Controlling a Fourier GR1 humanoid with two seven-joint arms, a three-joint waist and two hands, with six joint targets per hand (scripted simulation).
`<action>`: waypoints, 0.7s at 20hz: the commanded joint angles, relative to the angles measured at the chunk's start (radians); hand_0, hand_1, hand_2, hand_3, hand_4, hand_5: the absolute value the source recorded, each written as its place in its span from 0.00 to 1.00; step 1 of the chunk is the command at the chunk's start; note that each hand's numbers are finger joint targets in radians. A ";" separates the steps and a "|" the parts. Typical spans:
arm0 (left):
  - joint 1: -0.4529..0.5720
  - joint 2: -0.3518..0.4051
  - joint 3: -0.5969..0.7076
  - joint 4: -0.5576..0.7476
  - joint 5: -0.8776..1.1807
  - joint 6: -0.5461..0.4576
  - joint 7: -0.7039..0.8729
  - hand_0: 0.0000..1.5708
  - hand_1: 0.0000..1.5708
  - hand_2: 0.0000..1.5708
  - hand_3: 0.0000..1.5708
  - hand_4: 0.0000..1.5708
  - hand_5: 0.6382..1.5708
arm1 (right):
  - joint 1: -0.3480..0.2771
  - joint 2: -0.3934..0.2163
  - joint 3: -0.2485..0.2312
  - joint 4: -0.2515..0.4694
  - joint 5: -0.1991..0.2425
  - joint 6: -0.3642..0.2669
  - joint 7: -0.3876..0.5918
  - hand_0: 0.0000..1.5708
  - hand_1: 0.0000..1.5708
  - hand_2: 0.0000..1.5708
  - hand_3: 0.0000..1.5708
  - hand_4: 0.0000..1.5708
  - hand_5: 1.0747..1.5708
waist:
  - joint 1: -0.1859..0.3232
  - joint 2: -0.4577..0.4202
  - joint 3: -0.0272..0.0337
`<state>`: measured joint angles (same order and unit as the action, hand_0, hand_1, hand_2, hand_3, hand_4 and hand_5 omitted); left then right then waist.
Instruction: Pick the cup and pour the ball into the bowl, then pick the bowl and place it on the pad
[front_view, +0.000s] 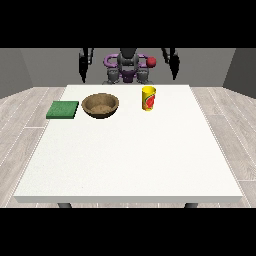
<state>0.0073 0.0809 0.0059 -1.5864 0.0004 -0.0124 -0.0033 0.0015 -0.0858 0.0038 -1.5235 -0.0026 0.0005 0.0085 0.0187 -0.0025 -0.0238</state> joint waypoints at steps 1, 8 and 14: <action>-0.008 0.020 0.003 -0.058 0.002 -0.003 0.037 0.00 0.00 0.00 0.00 0.00 0.99 | -0.007 -0.023 -0.005 -0.059 -0.003 0.005 0.036 0.00 0.00 0.00 0.00 0.37 1.00 | 0.001 -0.149 0.0146; 0.092 -0.077 -0.072 -0.153 0.125 0.032 0.226 0.00 0.00 0.00 0.00 0.00 0.99 | 0.073 0.068 0.017 -0.178 -0.131 0.004 0.220 0.00 0.00 0.00 0.00 0.34 1.00 | -0.033 -0.433 0.0234; 0.174 -0.066 -0.114 -0.352 0.107 0.112 0.388 0.00 0.00 0.00 0.00 0.00 0.98 | 0.231 0.016 -0.018 -0.363 -0.220 0.038 0.322 0.00 0.00 0.00 0.00 0.34 1.00 | -0.030 -0.466 0.0243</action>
<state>0.1515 0.0194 -0.0988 -1.8189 0.0869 0.0750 0.2700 0.1636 -0.0488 0.0141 -1.7899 -0.1532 0.0139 0.2673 -0.0231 -0.4394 -0.0011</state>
